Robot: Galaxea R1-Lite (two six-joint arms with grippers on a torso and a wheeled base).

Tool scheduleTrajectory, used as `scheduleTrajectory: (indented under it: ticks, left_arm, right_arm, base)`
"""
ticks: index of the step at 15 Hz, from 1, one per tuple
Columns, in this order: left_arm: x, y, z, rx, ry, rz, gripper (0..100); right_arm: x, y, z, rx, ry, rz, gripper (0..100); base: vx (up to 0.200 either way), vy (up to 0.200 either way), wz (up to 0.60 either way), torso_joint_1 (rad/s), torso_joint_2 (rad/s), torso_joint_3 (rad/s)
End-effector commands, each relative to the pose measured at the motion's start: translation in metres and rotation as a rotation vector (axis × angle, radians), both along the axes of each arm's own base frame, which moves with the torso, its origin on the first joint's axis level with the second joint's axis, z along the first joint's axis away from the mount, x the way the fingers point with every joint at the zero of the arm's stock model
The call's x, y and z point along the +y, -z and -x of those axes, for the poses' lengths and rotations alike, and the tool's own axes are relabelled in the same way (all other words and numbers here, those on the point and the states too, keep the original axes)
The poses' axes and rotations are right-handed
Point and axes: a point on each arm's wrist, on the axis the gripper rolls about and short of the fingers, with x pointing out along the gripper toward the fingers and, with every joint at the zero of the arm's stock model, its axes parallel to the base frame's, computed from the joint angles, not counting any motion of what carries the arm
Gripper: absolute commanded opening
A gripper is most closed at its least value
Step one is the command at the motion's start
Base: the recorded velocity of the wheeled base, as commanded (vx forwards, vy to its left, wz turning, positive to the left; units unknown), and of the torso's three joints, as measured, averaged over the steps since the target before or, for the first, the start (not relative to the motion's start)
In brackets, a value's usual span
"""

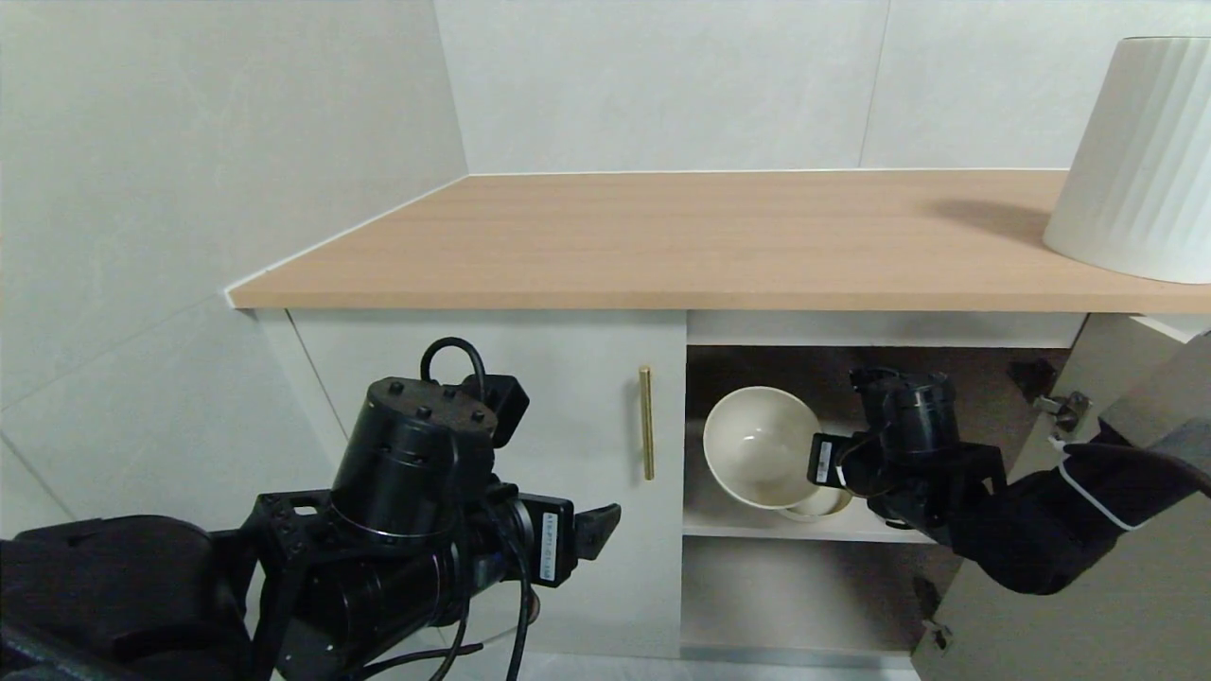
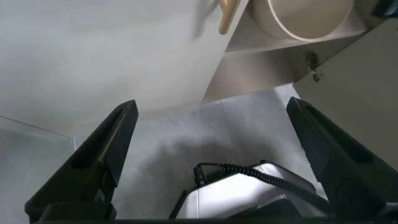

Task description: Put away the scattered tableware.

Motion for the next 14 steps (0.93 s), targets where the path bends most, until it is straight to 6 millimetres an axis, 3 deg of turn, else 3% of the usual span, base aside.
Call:
scheduleTrajectory:
  ticks: [1, 8, 14]
  left_arm:
    - [0.000, 0.001, 0.000, 0.001, -0.001, -0.001, 100]
    - [-0.001, 0.003, -0.001, 0.007, -0.001, -0.005, 100]
    - [-0.001, 0.003, -0.001, 0.007, -0.001, -0.005, 100]
  right_arm:
    - [-0.010, 0.012, -0.011, 0.017, 0.036, 0.007, 0]
    - [-0.032, 0.022, -0.034, 0.022, 0.111, 0.011, 0]
    - [-0.041, 0.043, -0.046, 0.061, 0.139, 0.030, 0]
  base:
    - [0.000, 0.000, 0.00, 0.000, 0.00, 0.000]
    - [0.000, 0.000, 0.00, 0.000, 0.00, 0.000]
    - [0.000, 0.000, 0.00, 0.000, 0.00, 0.000]
